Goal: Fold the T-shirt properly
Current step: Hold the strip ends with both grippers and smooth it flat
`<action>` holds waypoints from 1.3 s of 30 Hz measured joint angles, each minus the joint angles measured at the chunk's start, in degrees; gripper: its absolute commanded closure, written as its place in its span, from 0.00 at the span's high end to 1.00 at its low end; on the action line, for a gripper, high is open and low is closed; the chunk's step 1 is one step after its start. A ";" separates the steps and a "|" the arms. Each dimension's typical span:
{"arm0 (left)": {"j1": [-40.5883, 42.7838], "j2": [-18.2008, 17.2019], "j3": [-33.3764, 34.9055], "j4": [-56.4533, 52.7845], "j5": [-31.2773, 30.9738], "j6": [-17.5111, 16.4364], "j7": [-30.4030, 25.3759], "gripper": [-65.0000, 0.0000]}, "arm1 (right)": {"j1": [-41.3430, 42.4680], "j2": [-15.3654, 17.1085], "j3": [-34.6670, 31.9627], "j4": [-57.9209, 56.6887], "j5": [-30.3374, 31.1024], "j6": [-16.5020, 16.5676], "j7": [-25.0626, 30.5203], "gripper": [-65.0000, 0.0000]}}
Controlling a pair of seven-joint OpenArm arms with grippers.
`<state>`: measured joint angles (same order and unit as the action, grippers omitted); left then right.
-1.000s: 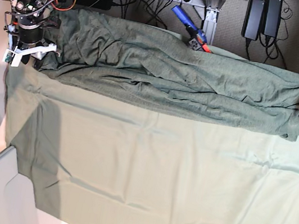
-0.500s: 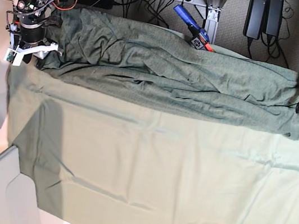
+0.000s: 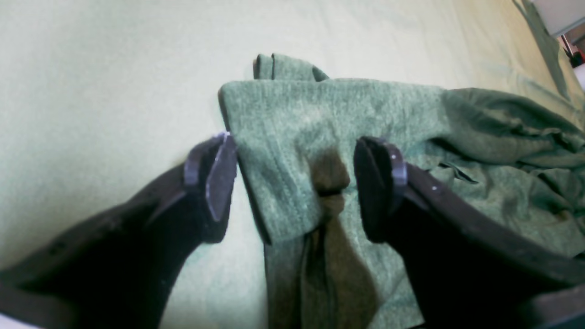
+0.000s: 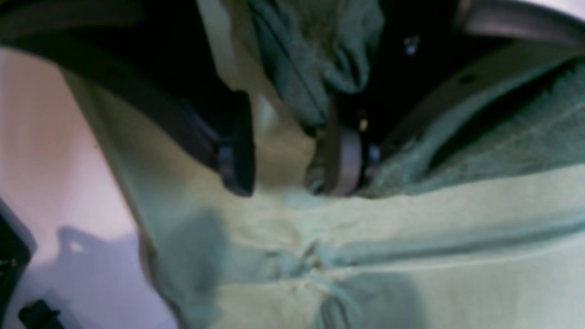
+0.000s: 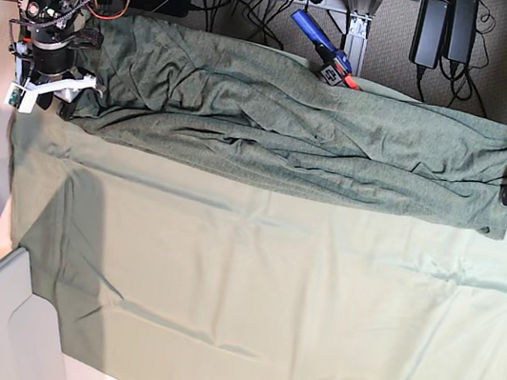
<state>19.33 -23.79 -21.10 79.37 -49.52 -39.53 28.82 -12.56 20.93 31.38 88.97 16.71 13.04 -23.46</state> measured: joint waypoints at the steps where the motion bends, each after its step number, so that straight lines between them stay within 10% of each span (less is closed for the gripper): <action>1: -0.04 -0.02 -0.04 0.04 -0.11 0.00 0.94 0.68 | -0.02 -0.02 0.00 0.00 0.00 0.00 0.00 0.40; 39: 2.95 4.79 6.73 10.78 1.68 0.04 3.91 0.67 | 0.02 -0.31 0.00 0.00 1.49 0.00 -0.15 0.40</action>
<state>22.28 -19.00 -14.37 90.15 -47.83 -39.48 32.73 -12.53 20.62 31.38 88.97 18.20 13.04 -23.62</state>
